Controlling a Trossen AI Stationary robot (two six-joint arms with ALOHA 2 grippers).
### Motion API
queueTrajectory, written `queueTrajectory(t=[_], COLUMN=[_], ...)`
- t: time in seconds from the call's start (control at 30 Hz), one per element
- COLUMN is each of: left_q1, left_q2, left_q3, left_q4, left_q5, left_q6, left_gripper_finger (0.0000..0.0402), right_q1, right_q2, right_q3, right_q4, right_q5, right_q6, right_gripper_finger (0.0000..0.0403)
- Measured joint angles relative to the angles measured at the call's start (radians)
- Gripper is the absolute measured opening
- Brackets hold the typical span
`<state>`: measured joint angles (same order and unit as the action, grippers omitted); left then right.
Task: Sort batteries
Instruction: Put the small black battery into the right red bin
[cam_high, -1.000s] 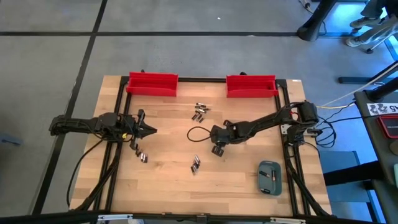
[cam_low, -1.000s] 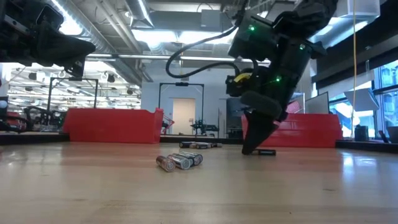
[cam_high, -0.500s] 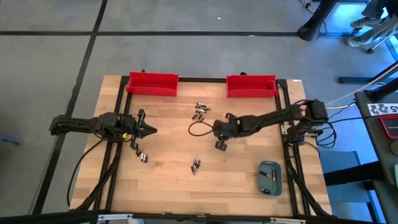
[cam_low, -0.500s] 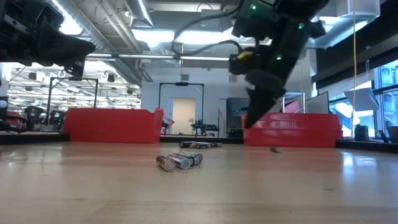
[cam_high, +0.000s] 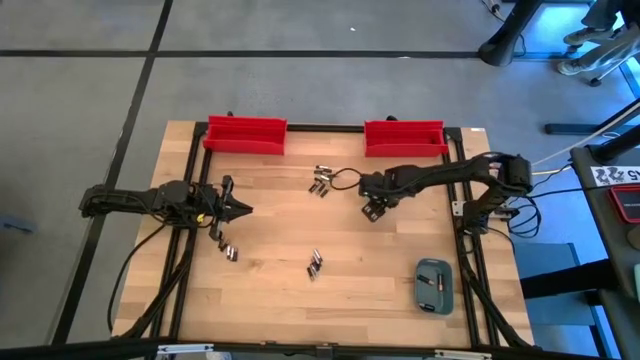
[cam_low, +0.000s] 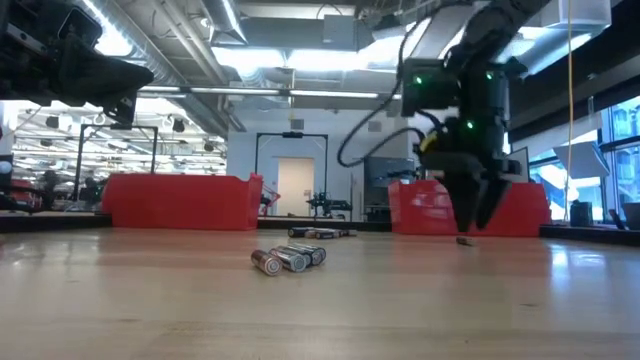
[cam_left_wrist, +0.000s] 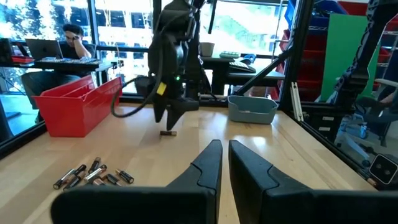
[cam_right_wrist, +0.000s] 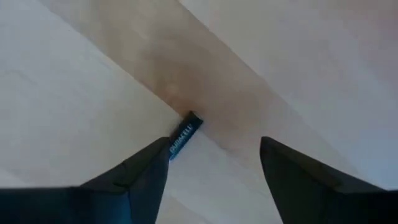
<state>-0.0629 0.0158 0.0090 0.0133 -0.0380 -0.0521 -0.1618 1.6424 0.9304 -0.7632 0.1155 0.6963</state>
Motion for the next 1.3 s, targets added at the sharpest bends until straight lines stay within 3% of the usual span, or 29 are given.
queueTrajectory(t=[0.17,0.37,0.57,0.7,0.83,1.03,1.3], left_q1=[0.0,0.0,0.0,0.0,0.0,0.0,0.0], left_q2=[0.0,0.0,0.0,0.0,0.005,0.008,0.01], left_q3=[0.0,0.0,0.0,0.0,0.0,0.0,0.0], left_q4=[0.0,0.0,0.0,0.0,-0.001,-0.001,0.0], left_q5=[0.0,0.0,0.0,0.001,0.0,0.0,0.0], left_q6=[0.004,0.008,0.009,0.008,0.008,0.012,0.029], left_gripper_finger=[0.002,0.002,0.002,0.002,0.002,0.002,0.002], right_q1=[-0.003,-0.002,-0.003,0.024,0.133,0.309,0.448], right_q2=[-0.001,0.004,-0.012,-0.059,-0.08,-0.066,-0.023], right_q3=[-0.084,-0.135,-0.1,-0.03,-0.021,-0.058,-0.057], right_q4=[0.101,0.161,0.084,-0.141,-0.308,-0.184,-0.1], right_q5=[-0.05,-0.077,-0.101,-0.243,-0.273,-0.27,-0.257], right_q6=[0.037,0.054,-0.131,-0.196,-0.303,-0.364,-0.355], right_gripper_finger=[0.0219,0.0129,0.0073,0.0098,0.0167,0.0251,0.0248])
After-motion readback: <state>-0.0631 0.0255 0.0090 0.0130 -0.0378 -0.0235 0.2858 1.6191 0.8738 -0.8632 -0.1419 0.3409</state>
